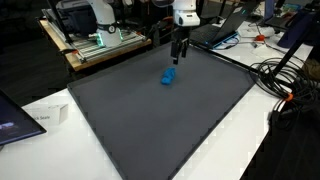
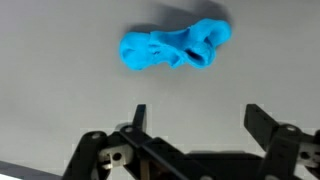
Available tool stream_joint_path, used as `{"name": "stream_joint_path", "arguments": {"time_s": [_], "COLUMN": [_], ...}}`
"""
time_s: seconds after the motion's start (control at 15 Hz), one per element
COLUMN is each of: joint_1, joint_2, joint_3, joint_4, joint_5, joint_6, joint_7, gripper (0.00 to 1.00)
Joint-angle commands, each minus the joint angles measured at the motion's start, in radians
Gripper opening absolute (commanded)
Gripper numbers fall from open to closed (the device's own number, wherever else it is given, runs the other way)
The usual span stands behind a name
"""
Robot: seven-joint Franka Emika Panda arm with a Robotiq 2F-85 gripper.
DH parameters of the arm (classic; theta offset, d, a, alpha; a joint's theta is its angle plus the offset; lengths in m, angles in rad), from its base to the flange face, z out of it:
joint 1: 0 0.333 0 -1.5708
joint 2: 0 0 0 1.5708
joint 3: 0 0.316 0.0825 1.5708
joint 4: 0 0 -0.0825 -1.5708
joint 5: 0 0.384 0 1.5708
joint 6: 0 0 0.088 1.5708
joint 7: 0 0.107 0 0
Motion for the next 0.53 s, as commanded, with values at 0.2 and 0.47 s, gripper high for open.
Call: {"name": "stream_joint_path", "arguments": {"time_s": [0.2,0.47], "joint_1": [0.001,0.001], "joint_2": [0.086,0.126], "joint_3": [0.009,0.013], "joint_4": [0.135,0.2], "joint_5": [0.093,0.104], "joint_6": [-0.148,-0.221], "joint_7": [-0.175,-0.237], "gripper": [1.0,1.0]}}
